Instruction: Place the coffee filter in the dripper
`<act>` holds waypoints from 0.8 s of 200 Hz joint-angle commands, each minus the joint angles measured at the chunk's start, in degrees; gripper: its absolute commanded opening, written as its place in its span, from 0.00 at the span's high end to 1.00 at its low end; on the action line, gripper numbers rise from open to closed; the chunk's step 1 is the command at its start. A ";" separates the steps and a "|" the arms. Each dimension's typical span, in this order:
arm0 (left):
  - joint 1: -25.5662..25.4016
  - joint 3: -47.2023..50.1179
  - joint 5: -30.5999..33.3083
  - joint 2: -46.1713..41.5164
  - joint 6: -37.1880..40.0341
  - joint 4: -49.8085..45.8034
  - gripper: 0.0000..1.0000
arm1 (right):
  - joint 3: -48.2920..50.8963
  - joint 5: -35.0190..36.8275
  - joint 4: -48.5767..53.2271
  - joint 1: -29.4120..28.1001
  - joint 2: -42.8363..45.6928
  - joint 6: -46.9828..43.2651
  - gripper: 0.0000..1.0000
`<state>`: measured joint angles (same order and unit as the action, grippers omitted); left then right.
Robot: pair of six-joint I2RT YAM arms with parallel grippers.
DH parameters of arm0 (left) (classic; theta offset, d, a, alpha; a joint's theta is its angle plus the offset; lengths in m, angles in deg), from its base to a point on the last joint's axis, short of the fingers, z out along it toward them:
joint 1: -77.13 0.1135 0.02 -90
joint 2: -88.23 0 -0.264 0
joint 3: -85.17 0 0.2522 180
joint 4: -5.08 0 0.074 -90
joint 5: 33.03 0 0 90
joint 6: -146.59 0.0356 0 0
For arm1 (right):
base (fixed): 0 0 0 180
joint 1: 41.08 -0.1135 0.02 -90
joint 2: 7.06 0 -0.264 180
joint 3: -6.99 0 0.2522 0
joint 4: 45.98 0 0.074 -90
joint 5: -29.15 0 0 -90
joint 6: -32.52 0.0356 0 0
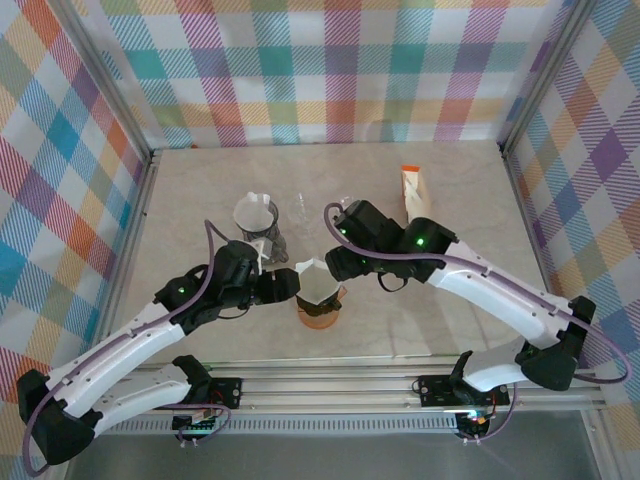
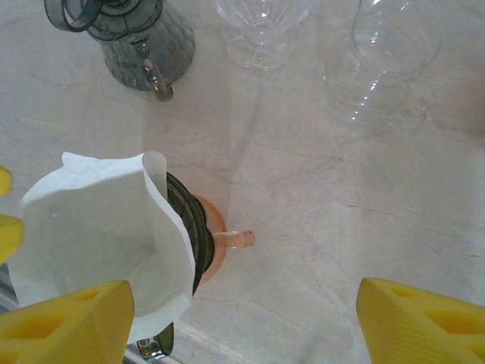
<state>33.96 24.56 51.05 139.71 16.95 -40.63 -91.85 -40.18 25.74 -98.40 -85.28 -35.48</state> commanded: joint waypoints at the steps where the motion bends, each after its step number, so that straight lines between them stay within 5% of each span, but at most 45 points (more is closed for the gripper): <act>1: 0.31 -2.56 0.39 -1.64 -0.31 -2.18 0.29 | 1.03 2.05 0.54 0.27 2.66 1.18 0.23; 47: 0.29 -6.11 1.44 -5.02 -0.09 -4.98 0.24 | 3.93 3.24 0.86 0.21 6.81 2.27 0.22; 94: 0.30 -3.91 9.04 -12.26 -0.77 -8.51 0.12 | 16.00 3.66 -3.74 0.97 12.66 3.86 0.23; 160: 0.30 5.52 15.58 -21.73 -5.51 -13.56 0.00 | 41.18 -11.49 -25.38 5.32 15.00 7.68 0.28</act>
<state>33.96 27.40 63.97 119.71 13.69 -51.23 -56.49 -43.85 12.82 -93.24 -70.85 -29.77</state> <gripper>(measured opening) 0.998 0.734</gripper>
